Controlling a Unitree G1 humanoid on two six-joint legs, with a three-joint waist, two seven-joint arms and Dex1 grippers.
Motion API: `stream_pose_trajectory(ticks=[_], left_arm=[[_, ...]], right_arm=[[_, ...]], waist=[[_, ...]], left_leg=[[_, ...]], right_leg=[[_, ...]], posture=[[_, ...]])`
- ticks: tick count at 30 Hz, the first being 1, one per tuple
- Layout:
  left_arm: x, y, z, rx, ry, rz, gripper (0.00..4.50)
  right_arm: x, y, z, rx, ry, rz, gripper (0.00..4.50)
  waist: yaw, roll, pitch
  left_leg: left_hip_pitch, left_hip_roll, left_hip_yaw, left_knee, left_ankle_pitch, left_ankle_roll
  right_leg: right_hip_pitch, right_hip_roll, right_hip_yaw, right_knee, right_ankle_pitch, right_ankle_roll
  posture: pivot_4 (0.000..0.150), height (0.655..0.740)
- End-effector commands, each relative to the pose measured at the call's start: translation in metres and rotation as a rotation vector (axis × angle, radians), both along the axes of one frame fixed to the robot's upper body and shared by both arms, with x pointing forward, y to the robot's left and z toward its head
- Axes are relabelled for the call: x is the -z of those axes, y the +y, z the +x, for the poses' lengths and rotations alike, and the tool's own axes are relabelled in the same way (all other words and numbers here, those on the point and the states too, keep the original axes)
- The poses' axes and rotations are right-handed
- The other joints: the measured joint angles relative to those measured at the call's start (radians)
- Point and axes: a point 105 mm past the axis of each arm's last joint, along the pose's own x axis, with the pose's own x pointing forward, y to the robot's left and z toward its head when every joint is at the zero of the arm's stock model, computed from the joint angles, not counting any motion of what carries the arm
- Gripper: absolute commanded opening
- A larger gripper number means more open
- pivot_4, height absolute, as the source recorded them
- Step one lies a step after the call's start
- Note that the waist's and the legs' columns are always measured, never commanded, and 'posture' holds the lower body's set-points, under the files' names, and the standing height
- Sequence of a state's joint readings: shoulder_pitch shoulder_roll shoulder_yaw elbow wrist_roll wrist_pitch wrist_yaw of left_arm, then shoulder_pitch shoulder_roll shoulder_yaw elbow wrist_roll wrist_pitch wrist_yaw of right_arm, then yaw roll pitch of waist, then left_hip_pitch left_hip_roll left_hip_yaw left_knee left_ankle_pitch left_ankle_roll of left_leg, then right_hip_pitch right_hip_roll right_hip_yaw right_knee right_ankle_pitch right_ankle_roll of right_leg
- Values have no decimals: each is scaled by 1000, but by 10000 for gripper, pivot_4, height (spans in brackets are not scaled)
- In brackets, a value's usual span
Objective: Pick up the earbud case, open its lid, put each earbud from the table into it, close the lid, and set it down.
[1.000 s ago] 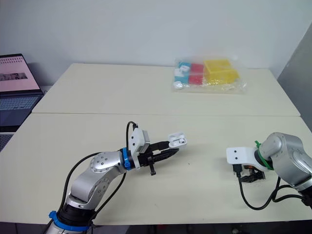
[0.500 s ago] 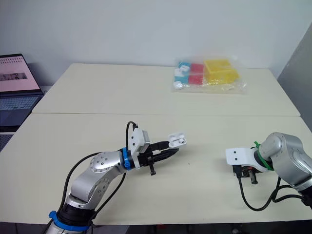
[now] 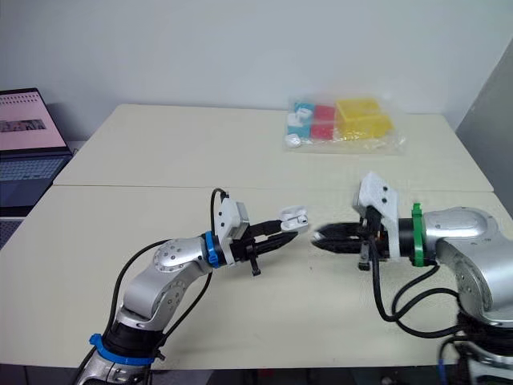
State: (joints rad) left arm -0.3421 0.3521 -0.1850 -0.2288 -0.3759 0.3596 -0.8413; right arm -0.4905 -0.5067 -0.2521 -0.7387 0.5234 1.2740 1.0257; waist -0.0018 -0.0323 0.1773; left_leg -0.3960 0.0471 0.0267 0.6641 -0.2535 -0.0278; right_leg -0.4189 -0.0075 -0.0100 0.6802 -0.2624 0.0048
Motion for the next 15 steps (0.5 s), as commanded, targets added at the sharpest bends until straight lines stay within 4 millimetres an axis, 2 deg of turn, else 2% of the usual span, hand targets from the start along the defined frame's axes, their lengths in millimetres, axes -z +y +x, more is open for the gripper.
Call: stream_pose_trajectory(ticks=[1, 6, 15], left_arm=[[-21, -3, 1, 18, -75, -39, 7757], [-28, -3, 7, 11, -92, -43, 7757], [-33, -1, 10, 0, -87, -60, 7757]], right_arm=[[-14, 11, 5, 131, -144, 118, 3966], [-18, 25, 15, 253, -199, 264, 3966], [-1, 36, 26, 314, -245, 252, 3966]], waist=[[0, 0, 0], [-1, 0, 0], [-4, 0, 0]], left_leg=[[-1, 0, 0, 0, 0, 0], [-2, 0, 1, 0, 0, 0], [-1, 0, 0, 0, 0, 0]], right_leg=[[-1, 0, 0, 0, 0, 0], [-2, 0, 1, 0, 0, 0], [-1, 0, 0, 0, 0, 0]], posture=[[1500, 7378], [1500, 7378], [1500, 7378]])
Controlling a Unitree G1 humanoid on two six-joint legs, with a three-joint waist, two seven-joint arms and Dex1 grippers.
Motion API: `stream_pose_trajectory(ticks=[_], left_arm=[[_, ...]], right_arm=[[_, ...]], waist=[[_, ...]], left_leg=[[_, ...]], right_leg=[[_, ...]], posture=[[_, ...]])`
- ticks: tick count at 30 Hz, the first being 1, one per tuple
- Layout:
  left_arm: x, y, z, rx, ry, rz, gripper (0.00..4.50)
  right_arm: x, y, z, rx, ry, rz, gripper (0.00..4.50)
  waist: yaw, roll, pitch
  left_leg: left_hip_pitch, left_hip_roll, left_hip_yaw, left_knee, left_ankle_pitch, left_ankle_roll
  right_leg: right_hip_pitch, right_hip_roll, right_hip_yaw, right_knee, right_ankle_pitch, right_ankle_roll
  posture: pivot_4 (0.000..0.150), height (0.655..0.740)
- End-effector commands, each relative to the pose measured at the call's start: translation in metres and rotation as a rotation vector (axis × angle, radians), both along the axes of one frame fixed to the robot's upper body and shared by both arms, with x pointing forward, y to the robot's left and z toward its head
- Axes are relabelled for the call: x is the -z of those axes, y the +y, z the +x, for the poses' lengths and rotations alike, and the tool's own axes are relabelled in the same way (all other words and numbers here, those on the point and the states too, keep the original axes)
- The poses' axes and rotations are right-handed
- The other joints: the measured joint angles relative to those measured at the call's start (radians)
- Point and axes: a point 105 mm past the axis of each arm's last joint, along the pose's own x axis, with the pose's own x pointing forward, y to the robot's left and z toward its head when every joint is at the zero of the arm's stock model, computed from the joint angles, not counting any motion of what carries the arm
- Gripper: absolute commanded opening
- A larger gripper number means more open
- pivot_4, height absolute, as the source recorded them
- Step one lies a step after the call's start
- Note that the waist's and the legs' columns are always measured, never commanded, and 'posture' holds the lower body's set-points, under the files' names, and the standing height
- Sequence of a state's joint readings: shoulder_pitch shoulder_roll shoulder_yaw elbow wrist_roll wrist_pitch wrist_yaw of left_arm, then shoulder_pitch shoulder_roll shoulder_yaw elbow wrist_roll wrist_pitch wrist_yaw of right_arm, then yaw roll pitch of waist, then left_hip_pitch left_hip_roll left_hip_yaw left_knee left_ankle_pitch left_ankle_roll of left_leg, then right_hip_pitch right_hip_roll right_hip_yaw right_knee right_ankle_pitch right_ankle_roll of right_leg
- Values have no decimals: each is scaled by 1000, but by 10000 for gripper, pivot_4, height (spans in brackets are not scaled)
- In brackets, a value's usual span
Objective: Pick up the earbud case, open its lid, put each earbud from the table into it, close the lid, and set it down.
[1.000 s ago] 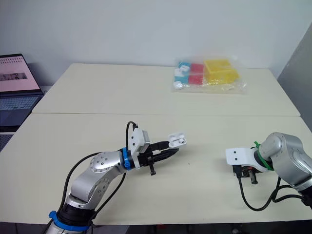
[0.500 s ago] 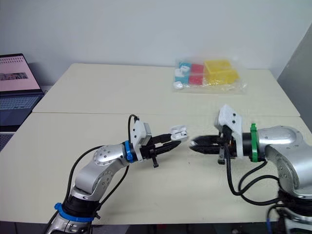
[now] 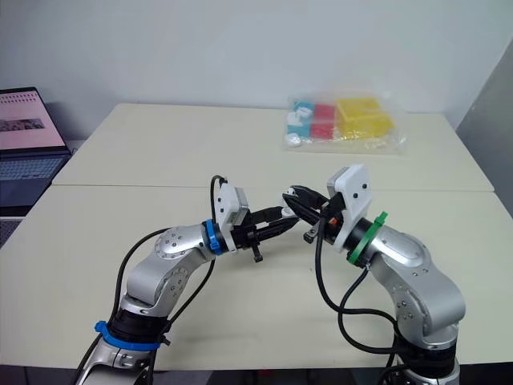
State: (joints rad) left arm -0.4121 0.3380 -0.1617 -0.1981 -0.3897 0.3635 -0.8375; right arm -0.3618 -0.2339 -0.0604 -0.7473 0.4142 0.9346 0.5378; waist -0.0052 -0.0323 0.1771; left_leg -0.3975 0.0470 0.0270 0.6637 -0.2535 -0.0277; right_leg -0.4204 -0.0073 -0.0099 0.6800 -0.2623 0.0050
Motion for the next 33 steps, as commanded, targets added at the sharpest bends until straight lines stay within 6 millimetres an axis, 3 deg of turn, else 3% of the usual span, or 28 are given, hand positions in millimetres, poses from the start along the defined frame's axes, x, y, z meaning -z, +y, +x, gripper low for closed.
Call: stream_pose_trajectory(ticks=[1, 30, 31, 33], left_arm=[[-16, 0, -1, 5, -51, -33, 7757], [-20, 2, -1, -9, -54, -51, 7757], [-20, 2, -1, -9, -54, -51, 7757], [-20, 2, -1, -9, -54, -51, 7757]], right_arm=[[1, 7, -2, 6, -59, 0, 3966], [33, 11, -6, -6, 13, -30, 3966], [34, 11, -6, -3, 11, -33, 11279], [32, 9, -4, 11, -7, -47, 18080]], waist=[[0, 0, 0], [0, 0, 0], [0, 0, 0], [0, 0, 0]], left_leg=[[0, 0, 0, 0, 0, 0], [0, 0, 0, 0, 0, 0], [0, 0, 0, 0, 0, 0], [0, 0, 0, 0, 0, 0]], right_leg=[[0, 0, 0, 0, 0, 0], [0, 0, 0, -1, 0, 0], [0, 0, 0, -1, 0, 0], [0, 0, 0, -1, 0, 0]], posture=[[1500, 7378], [1500, 7378], [1500, 7378], [1500, 7378]])
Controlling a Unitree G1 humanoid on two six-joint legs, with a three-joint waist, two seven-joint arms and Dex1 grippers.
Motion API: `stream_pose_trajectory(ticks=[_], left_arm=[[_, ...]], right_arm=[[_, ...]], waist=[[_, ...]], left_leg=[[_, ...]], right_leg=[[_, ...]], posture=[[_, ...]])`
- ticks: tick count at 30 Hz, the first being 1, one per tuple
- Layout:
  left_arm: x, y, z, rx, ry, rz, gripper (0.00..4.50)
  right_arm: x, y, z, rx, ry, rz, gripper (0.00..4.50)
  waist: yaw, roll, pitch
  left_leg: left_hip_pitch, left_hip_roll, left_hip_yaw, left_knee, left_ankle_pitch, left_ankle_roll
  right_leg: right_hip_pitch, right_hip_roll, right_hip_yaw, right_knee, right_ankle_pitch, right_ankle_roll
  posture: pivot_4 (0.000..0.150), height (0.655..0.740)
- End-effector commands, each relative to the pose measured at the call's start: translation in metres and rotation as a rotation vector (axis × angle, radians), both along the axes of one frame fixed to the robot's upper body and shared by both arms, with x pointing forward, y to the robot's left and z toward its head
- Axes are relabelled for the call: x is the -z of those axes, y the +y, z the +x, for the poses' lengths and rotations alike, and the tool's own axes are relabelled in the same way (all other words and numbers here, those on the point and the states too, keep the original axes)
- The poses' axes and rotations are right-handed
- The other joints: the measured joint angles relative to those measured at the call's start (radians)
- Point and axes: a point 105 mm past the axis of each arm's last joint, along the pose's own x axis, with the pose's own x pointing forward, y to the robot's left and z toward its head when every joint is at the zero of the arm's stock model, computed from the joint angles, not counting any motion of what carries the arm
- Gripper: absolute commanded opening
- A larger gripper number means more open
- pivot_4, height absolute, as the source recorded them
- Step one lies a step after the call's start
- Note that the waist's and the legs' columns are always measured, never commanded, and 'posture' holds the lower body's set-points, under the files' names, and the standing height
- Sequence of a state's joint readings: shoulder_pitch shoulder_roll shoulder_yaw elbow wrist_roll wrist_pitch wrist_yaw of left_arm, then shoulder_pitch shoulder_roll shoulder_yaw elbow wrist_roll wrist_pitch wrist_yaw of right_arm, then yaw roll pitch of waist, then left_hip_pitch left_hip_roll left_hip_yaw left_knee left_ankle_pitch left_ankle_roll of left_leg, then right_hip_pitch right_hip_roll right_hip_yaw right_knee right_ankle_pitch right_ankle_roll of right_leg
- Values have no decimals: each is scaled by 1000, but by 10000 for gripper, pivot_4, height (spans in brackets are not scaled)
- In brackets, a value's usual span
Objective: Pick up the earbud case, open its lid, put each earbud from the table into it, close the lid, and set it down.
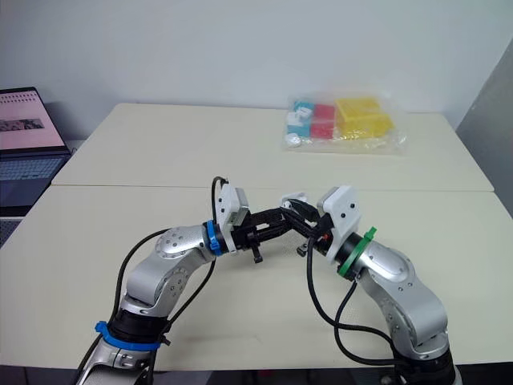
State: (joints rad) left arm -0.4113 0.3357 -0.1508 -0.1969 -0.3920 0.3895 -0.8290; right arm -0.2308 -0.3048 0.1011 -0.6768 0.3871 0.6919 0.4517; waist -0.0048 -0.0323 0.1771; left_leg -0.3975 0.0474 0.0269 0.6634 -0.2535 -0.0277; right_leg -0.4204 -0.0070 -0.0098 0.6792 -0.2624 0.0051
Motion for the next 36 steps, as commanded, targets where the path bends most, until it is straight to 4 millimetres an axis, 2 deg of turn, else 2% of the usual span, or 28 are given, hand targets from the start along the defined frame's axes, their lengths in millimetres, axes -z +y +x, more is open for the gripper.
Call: stream_pose_trajectory(ticks=[1, 4, 10, 18, 23, 24, 26, 28, 34, 36], left_arm=[[-22, 0, -4, 8, -78, -48, 7757], [-21, 0, -4, 8, -75, -46, 7757], [-20, 0, -4, 9, -72, -42, 7757], [-16, 3, -3, -1, -68, -27, 7757], [-15, 2, -3, 7, -62, -28, 7757], [-14, 0, -6, 28, -63, -20, 7757], [-10, -4, -15, 98, -79, 19, 7757], [-8, -6, -22, 149, -79, 35, 7757], [-10, -12, -27, 195, -96, 41, 7757], [-10, -14, -29, 208, -101, 44, 7757]], right_arm=[[-1, 1, -2, -8, -11, -18, 21763], [-5, 0, -2, -5, -24, -18, 31997], [-11, 1, -7, -15, -41, -11, 32290], [-37, -13, -31, -142, -56, -36, 32290], [-49, -29, -30, -159, -17, -85, 32290], [-54, -33, -24, -151, -22, -107, 32290], [-66, -45, -4, -102, -29, -162, 28438], [-67, -51, 9, -108, -15, -267, 23159], [-56, -51, 33, -192, 24, -446, 314], [-52, -50, 39, -224, 34, -486, 0]], waist=[[0, 0, 0], [0, 0, 0], [0, 0, 0], [1, 0, 0], [0, 0, 0], [0, 0, 0], [-4, 1, 1], [-4, 1, 1], [0, 0, 1], [-1, 0, 1]], left_leg=[[0, 0, 0, 0, 0, 0], [0, 0, 0, 0, 0, 0], [0, 0, 0, 0, 0, 0], [0, 0, 0, 0, 0, 0], [0, 0, 0, -1, 0, 0], [0, 0, 0, -1, 0, 0], [0, 0, 1, -1, 0, 0], [0, 0, 2, -1, 0, 0], [-2, 0, 2, -2, 0, 0], [-2, 0, 2, -2, 0, 0]], right_leg=[[0, 0, 0, 0, 0, 0], [0, 0, 0, 0, 0, 0], [0, 0, 0, 0, 0, 0], [0, 0, 0, -1, 0, 0], [0, 0, 0, -1, 0, 0], [0, 0, -1, -1, 0, 0], [0, 0, 0, -1, 0, 0], [0, 0, 1, 0, 0, 0], [-1, 1, -1, -4, 0, -1], [-2, 1, 0, -4, 0, -1]], posture=[[1500, 7378], [1500, 7378], [1500, 7378], [1500, 7378], [1500, 7378], [1500, 7378], [1500, 7378], [1500, 7378], [1500, 7378], [1500, 7378]])
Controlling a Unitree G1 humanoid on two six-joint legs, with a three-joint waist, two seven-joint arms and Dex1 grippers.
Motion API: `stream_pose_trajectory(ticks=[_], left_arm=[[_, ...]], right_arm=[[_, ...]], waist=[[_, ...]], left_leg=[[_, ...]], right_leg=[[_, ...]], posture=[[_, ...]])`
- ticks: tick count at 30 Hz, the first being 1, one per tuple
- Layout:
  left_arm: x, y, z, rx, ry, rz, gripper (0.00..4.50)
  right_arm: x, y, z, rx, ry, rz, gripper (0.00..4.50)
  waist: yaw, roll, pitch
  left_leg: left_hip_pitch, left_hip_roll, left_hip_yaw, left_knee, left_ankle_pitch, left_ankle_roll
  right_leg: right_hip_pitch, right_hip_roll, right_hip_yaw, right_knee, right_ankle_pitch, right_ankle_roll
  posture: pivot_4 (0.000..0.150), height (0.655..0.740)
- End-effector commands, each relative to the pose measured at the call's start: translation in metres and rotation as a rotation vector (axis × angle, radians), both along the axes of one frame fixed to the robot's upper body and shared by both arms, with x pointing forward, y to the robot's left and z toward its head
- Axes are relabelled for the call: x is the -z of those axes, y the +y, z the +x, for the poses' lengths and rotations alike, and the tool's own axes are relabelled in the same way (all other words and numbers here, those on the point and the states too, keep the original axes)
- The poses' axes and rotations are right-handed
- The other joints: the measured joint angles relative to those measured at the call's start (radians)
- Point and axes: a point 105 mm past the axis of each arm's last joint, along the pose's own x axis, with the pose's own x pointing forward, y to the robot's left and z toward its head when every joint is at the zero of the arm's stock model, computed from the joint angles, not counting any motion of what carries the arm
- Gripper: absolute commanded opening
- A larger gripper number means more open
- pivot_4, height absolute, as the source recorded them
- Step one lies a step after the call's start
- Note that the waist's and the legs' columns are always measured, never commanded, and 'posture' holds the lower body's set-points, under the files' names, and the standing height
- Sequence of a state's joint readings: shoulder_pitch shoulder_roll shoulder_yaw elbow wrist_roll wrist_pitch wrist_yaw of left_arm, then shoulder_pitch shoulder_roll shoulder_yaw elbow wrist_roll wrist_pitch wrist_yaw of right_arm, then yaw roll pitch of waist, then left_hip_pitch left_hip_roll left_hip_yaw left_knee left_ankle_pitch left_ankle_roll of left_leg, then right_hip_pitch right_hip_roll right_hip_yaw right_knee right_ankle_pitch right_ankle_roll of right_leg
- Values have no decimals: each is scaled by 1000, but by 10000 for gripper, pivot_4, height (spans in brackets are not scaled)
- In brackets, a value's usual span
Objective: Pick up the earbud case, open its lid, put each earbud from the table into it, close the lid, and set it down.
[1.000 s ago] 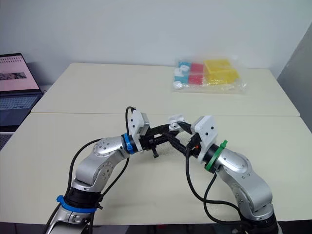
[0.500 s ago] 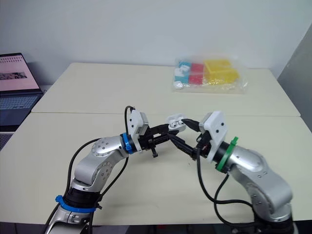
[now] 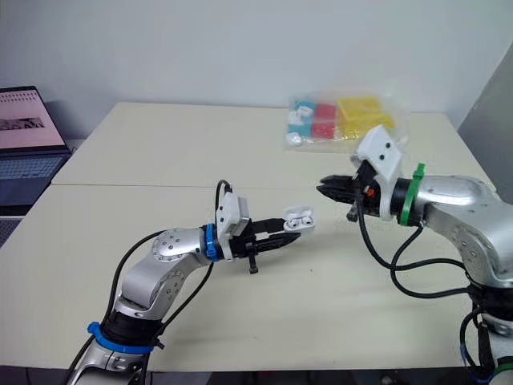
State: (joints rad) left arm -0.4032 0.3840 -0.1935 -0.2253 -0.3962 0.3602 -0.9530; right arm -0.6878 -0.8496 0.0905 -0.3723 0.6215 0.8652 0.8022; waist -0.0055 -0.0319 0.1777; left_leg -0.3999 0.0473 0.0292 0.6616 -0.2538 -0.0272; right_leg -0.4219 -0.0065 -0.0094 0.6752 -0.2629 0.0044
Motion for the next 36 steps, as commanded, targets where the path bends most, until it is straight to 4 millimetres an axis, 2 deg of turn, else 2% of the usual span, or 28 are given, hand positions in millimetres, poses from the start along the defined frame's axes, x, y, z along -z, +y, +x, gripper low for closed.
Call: stream_pose_trajectory(ticks=[1, 4, 8, 11, 16, 31, 34, 36], left_arm=[[-13, -8, -10, 63, -69, -20, 7757], [-11, -10, -14, 79, -73, -12, 7757], [-10, -10, -15, 82, -77, -7, 7757], [-9, -9, -16, 83, -80, 0, 7757], [-9, -8, -15, 75, -80, 1, 7757], [-13, -8, -13, 61, -51, -28, 7757], [-7, -5, -9, 37, 86, -40, 7757], [8, 0, -8, 23, 238, -13, 7757]], right_arm=[[-4, 3, 7, -71, -34, -70, 0], [3, 10, 10, -137, 27, -101, 0], [10, 17, -5, -280, 149, -119, 0], [8, 19, -12, -336, 178, -111, 0], [4, 20, -23, -379, 224, -86, 0], [32, 12, -37, -386, 247, -168, 0], [34, 6, -31, -339, 171, -196, 0], [33, 0, -24, -279, 50, -222, 0]], waist=[[-1, 0, 0], [0, 0, 0], [2, 0, 0], [3, 0, 0], [3, 0, 0], [3, 0, 0], [3, 0, 0], [3, 0, 0]], left_leg=[[0, 0, 0, 0, 0, 0], [0, 0, 0, 0, 0, 0], [0, 0, -1, 0, 0, 0], [0, 0, -2, 0, 0, 0], [0, 0, -2, 1, 0, 0], [1, 0, -2, 1, 0, 0], [1, 0, -2, 1, 0, 0], [1, 0, -3, 1, 0, 0]], right_leg=[[0, 0, 0, 0, 0, 0], [0, 0, 0, -1, 0, 0], [0, 0, -1, -1, 0, 0], [0, 0, 0, -1, 0, 0], [0, -1, -1, 1, 0, 0], [0, -1, -1, 1, 0, 0], [0, 0, -1, 2, 0, 0], [1, -1, -1, 2, 0, 0]], posture=[[1500, 7378], [1500, 7378], [1500, 7378], [1500, 7378], [1500, 7378], [1500, 7378], [1500, 7378], [1500, 7378]])
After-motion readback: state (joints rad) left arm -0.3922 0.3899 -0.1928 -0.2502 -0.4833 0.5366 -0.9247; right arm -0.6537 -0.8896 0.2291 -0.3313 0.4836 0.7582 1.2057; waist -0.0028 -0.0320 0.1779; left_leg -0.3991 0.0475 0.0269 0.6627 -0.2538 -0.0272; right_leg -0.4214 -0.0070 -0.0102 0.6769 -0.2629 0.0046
